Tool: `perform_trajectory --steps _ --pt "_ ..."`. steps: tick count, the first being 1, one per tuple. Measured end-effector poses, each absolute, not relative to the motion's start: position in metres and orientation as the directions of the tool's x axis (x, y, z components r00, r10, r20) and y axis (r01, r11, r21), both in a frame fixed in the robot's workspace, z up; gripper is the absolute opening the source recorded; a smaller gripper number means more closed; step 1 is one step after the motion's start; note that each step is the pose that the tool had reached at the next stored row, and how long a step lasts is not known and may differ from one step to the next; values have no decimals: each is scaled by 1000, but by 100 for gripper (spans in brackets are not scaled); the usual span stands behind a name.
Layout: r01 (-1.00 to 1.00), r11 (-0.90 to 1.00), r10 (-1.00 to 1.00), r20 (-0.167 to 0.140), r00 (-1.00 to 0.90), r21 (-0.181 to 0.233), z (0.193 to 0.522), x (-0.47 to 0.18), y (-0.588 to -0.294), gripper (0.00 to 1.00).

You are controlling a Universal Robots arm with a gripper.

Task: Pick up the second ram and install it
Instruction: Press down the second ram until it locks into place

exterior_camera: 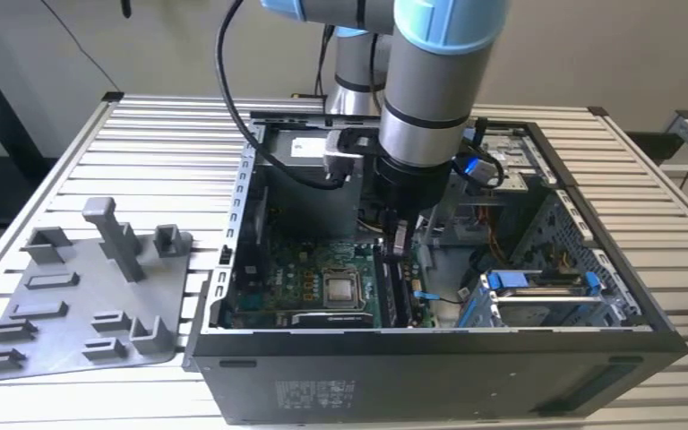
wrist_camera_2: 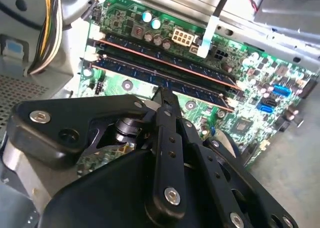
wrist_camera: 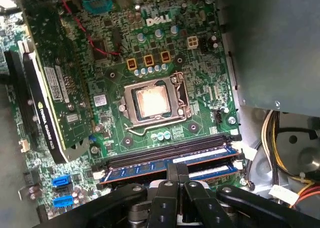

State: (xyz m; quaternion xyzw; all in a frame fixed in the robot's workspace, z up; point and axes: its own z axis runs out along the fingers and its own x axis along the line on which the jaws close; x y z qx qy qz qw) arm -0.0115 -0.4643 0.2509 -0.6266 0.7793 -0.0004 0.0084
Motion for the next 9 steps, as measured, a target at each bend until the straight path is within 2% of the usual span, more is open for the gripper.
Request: perform_trajectory --steps 9 --pt "-996 90 -996 -13 -90 -17 250 -12 -464 11"
